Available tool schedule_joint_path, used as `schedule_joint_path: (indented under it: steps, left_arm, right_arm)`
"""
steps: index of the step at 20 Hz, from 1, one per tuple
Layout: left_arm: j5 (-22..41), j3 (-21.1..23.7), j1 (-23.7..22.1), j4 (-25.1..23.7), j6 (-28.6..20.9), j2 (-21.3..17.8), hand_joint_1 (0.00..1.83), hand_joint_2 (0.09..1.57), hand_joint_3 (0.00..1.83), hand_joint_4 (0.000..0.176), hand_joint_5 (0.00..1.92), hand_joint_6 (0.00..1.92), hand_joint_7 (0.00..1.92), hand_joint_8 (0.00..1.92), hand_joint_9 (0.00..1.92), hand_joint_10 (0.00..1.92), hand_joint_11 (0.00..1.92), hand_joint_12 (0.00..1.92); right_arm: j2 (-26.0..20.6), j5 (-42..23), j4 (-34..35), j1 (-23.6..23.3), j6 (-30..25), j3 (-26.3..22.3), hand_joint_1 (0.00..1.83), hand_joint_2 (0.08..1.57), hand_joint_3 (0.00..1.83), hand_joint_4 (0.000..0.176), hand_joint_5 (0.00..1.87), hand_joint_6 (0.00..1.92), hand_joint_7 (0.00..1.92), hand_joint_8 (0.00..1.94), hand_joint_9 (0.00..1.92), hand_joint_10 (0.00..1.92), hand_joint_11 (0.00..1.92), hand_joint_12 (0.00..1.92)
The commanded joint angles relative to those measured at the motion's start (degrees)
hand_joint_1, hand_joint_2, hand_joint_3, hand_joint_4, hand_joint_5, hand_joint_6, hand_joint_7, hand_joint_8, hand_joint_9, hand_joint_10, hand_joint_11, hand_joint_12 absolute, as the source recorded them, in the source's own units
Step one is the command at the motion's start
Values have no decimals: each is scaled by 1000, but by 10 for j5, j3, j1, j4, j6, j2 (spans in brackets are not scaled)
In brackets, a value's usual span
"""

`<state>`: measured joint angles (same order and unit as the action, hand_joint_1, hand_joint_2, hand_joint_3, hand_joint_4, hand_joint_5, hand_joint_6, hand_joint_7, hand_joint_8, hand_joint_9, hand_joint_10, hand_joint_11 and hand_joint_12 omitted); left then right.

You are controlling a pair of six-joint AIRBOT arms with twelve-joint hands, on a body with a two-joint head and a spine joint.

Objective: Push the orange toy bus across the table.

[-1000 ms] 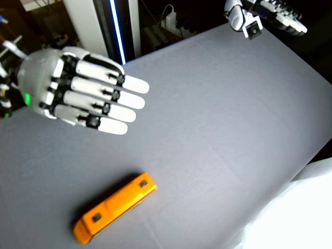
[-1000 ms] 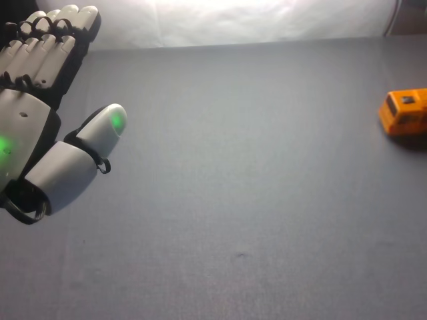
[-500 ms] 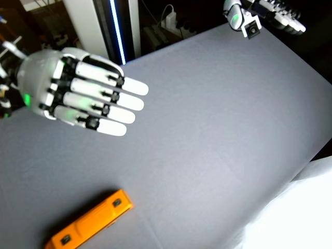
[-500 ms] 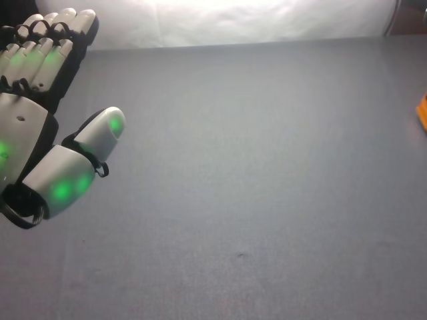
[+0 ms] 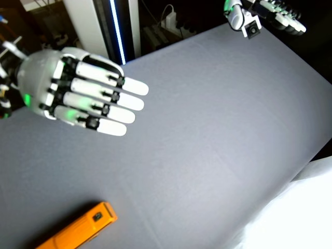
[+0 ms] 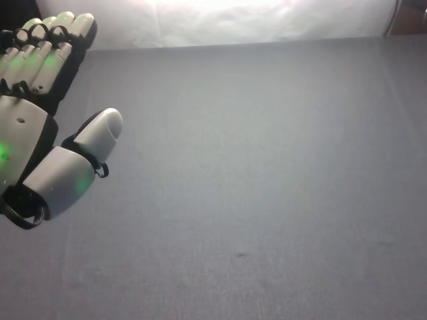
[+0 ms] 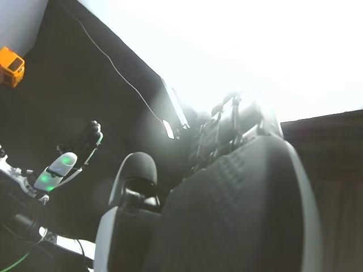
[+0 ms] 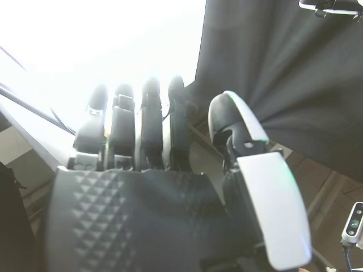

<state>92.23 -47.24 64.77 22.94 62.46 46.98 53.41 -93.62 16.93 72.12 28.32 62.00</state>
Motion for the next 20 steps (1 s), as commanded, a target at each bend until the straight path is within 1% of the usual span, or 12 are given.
schedule_joint_path:
  steps: [1, 3, 5, 7, 9, 12, 15, 16, 17, 18, 19, 20]
  left_arm:
    - [71, 3, -2, -23, -3, 2, 0, 1547, 35, 0, 33, 3, 0, 0, 0, 0, 0, 0]
    - [71, 3, -1, -23, -3, 3, 0, 1548, 33, 0, 35, 3, 0, 0, 0, 0, 0, 0]
    - [71, 2, 2, -17, -5, 7, 0, 1570, 161, 0, 24, 2, 0, 0, 0, 0, 0, 0]
    - [72, 2, 2, -16, -14, 6, 0, 1571, 30, 0, 44, 4, 0, 0, 0, 0, 0, 0]
    - [72, 1, 2, -16, -14, 8, 0, 1571, 23, 0, 12, 0, 0, 0, 0, 0, 0, 0]
    - [72, 2, 3, -14, -14, 11, 0, 1558, 14, 0, 8, 0, 0, 0, 0, 0, 0, 0]
    - [72, 2, 3, -12, -14, 11, 0, 1555, 19, 0, 15, 1, 0, 0, 0, 0, 0, 0]
    - [72, 1, 2, -12, -19, 11, 0, 1568, 74, 0, 11, 1, 0, 0, 0, 0, 0, 0]
    - [72, -1, 2, -12, -26, 12, 0, 1566, 31, 0, 77, 6, 12, 1, 0, 0, 0, 0]
    - [72, -2, 1, -14, -34, 12, 0, 1570, 80, 0, 100, 8, 2, 0, 0, 0, 0, 0]
    - [72, -3, 0, -17, -40, 11, 238, 1571, 63, 0, 348, 89, 12, 2, 0, 0, 0, 0]
    - [72, -4, -4, -24, -43, 9, 853, 1405, 7, 0, 516, 1282, 167, 25, 61, 18, 22, 38]
  right_arm:
    - [-2, -73, 6, -3, -3, 1, 432, 1486, 1, 0, 481, 2, 488, 7, 344, 7, 0, 581]
    - [-2, -73, 6, -3, -3, 0, 427, 1487, 2, 0, 481, 1, 490, 6, 344, 7, 0, 579]
    - [-1, -73, 6, -3, 1, -3, 301, 1494, 6, 0, 463, 1, 439, 2, 308, 1, 0, 499]
    - [-1, -73, 7, -3, 1, -2, 195, 1513, 5, 0, 436, 1, 394, 3, 281, 2, 0, 434]
    - [0, -73, 7, -3, 1, -2, 64, 1501, 0, 0, 414, 0, 380, 3, 277, 3, 0, 480]
    - [2, -73, 7, -3, 1, -2, 68, 1450, 0, 0, 435, 3, 378, 5, 295, 6, 0, 653]
    - [2, -73, 7, -3, 1, -3, 178, 1458, 0, 0, 447, 1, 393, 2, 294, 1, 0, 730]
    - [2, -73, 7, -3, 1, -5, 241, 1451, 0, 0, 406, 0, 356, 3, 293, 1, 0, 741]
    - [2, -74, 6, -3, 1, -8, 291, 1447, 0, 0, 293, 0, 253, 0, 231, 0, 0, 716]
    - [0, -74, 1, -3, 1, -10, 278, 1441, 0, 0, 222, 3, 211, 4, 203, 3, 0, 637]
    - [-2, -74, -2, -4, 1, -11, 374, 1454, 1, 0, 128, 0, 218, 5, 176, 2, 0, 548]
    - [-3, -74, -6, -10, 3, -12, 329, 1458, 3, 0, 35, 1, 240, 10, 204, 13, 0, 536]
